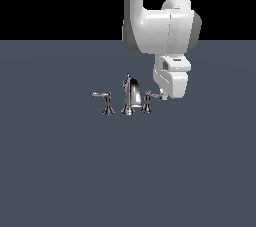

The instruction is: Turn on the faucet by rotating a designated handle.

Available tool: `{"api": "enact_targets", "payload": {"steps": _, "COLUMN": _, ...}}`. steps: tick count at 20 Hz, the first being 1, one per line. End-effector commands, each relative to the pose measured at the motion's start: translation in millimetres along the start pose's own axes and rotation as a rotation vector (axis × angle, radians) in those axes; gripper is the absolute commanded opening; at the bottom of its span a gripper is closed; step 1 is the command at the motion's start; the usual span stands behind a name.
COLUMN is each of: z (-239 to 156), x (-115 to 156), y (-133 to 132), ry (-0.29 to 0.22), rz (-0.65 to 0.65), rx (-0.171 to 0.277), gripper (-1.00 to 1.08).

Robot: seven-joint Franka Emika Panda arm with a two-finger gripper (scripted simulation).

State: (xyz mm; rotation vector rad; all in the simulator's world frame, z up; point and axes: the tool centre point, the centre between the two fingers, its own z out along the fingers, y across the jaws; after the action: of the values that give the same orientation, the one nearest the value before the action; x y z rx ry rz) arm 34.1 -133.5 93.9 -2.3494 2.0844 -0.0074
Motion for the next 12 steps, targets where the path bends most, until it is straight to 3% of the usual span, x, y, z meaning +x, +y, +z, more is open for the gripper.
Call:
{"api": "enact_targets", "payload": {"steps": 1, "z": -0.2, "x": -10.1, "y": 1.3, "ry": -0.002, "rz": -0.007, "rx": 0.0, "gripper": -1.0}}
{"api": "enact_targets", "payload": {"steps": 12, "z": -0.6, "x": -49.2, "y": 22.3, "ry": -0.003, "rz": -0.005, "rx": -0.003, "gripper": -1.0}}
